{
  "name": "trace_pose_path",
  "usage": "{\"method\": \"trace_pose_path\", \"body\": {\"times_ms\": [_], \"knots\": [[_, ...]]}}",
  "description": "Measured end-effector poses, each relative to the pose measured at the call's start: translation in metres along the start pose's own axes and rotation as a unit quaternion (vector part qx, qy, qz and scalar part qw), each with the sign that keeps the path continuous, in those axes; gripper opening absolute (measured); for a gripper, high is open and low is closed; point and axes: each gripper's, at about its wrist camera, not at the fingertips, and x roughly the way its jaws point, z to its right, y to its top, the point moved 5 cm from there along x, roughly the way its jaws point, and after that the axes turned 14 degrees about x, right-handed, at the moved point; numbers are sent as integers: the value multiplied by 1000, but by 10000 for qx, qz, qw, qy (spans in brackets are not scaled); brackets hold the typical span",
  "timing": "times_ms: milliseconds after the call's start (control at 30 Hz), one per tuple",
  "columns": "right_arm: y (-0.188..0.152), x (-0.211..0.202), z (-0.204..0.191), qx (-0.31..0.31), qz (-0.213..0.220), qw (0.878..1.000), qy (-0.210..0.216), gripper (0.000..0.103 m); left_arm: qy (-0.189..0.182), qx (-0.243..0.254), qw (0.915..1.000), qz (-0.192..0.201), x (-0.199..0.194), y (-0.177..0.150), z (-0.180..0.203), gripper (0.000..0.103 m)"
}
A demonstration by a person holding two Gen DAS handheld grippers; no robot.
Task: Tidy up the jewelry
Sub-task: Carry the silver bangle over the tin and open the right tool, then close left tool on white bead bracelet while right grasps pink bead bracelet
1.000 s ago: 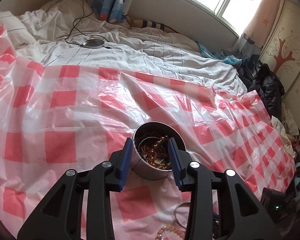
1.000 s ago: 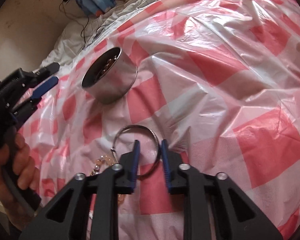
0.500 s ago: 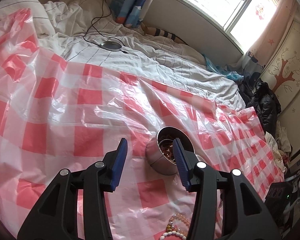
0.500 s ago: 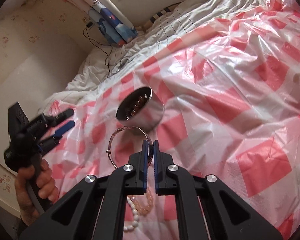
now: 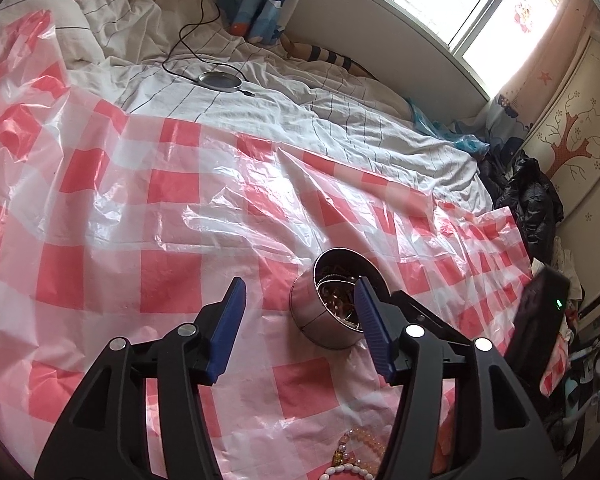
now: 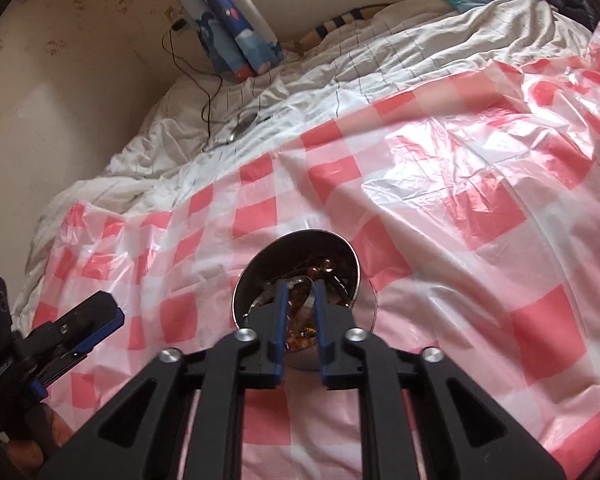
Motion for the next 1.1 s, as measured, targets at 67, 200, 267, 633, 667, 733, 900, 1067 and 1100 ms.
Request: {"method": "trace_pose_path", "body": {"times_ms": [67,200,267,633,667,733,900,1067,1100], "knots": [[-5,-19,9,59,224,9997,85,43,22,8,10000,-13,-1,-1,-1,56],[-21,-49,31,214,207,9994,149,45,449,434,9980,-82,-3,-6,8,57],[-34,-62,43,305,156,9993,146,46,644,702,9954,-70,-6,-9,15,57],[-59,-88,74,812,11,9965,216,60,1425,2093,9674,-53,-36,-54,59,67],[-59,-87,74,809,-13,9965,213,60,1442,2153,9658,-34,-39,-57,62,69],[-60,-87,73,773,-19,9968,183,62,1499,2302,9615,18,-46,-65,67,71],[-61,-87,74,793,-24,9967,163,64,1529,2585,9538,5,-52,-79,76,72],[-61,-85,76,841,-54,9963,145,65,1472,2668,9524,-58,-52,-84,77,72],[-61,-85,76,839,-60,9964,142,65,1411,2659,9536,-88,-50,-85,78,72]]}}
